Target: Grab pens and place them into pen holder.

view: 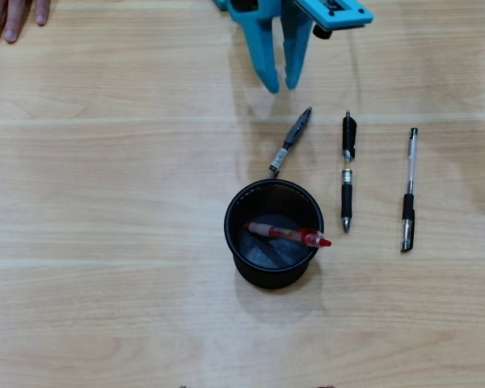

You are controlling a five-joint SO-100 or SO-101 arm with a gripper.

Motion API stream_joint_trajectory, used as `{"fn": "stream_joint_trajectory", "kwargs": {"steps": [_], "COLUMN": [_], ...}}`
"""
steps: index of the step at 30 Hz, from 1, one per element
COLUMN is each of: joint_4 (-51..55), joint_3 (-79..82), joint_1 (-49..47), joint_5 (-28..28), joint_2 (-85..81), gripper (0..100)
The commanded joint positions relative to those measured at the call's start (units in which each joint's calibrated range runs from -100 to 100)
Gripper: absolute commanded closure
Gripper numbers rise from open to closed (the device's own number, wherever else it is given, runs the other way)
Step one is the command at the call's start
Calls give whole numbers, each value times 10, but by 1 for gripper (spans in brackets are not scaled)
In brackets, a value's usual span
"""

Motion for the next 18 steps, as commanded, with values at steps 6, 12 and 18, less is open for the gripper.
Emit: {"fn": "stream_joint_trajectory", "kwargs": {"steps": [6,12,18], "joint_4": [104,83,-69], "joint_3": [125,56,19], "joint_1": [-71,-121,-125], "joint_5": [-231,-358,-357], "joint_2": [72,238,350], "gripper": [88,88,87]}}
